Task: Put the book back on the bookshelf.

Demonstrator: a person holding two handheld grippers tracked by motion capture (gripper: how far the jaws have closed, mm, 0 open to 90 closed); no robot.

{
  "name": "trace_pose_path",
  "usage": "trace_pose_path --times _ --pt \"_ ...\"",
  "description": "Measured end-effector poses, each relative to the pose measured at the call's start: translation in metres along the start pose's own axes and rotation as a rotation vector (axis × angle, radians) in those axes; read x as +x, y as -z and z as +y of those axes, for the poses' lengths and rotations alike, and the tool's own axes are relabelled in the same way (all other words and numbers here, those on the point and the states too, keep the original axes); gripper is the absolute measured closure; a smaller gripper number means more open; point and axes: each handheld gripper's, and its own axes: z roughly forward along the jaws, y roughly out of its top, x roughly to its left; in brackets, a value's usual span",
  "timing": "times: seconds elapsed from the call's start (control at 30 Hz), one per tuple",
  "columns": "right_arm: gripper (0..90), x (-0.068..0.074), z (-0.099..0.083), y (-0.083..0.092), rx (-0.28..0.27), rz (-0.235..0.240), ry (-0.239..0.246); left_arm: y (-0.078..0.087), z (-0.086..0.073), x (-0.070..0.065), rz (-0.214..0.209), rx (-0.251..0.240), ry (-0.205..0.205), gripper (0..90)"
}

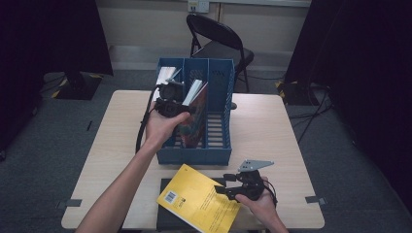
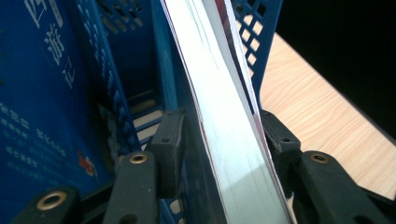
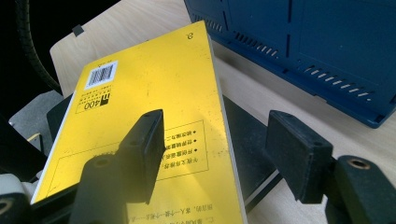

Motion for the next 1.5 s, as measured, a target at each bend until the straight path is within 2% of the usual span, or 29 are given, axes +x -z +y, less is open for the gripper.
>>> trace_pose_path --times 0.2,0.27,0.53,0.6,0.67,0.77,0.87,1.0,1.1,1.17,1.2,1.3,1.43,1.5 --pt "37.2 0.0 0.0 0.0 0.001 0.001 -0.001 0.0 0.005 0.001 0.032 0.044 -0.001 60.9" --pt "37.2 0.0 0.0 0.0 0.001 0.0 -0.001 -0.001 0.006 0.002 0.03 0.049 0.004 61.3" --pt "37.2 0.0 0.0 -0.001 0.003 0.001 -0.003 -0.006 0.014 -0.002 0.052 0.14 -0.045 63.8" --pt "37.2 0.0 0.0 0.0 0.0 0.002 -0.005 -0.008 0.017 -0.002 0.055 0.169 -0.031 65.1" --pt "37.2 0.0 0.0 0.0 0.0 0.001 -0.007 -0.01 0.02 -0.002 0.064 0.219 -0.034 65.3" --pt "37.2 0.0 0.0 0.0 0.001 0.004 -0.006 -0.012 0.024 -0.002 0.071 0.247 -0.012 66.4" --pt "37.2 -0.001 0.0 0.0 0.0 0.004 -0.009 -0.015 0.029 -0.001 0.075 0.303 0.022 67.1" --pt "37.2 0.0 0.0 0.0 0.0 0.004 -0.01 -0.019 0.035 0.0 0.076 0.383 0.045 67.4" --pt "37.1 -0.001 0.0 0.0 0.001 0.006 -0.01 -0.021 0.039 0.001 0.079 0.425 0.058 67.9" --pt "37.1 0.0 0.0 0.0 0.0 0.006 -0.01 -0.023 0.041 0.001 0.082 0.438 0.075 67.6" --pt "37.1 0.0 0.0 0.001 0.001 0.007 -0.009 -0.024 0.042 0.002 0.072 0.459 0.069 67.4" --pt "37.1 -0.001 0.0 0.0 0.001 0.005 -0.01 -0.028 0.042 0.002 0.084 0.492 0.074 67.5" --pt "37.0 -0.001 0.0 0.001 0.001 0.007 -0.01 -0.034 0.042 0.003 0.089 0.517 0.088 69.5" --pt "37.0 -0.001 0.0 0.001 0.001 0.007 -0.009 -0.035 0.043 0.002 0.105 0.53 0.081 69.6"
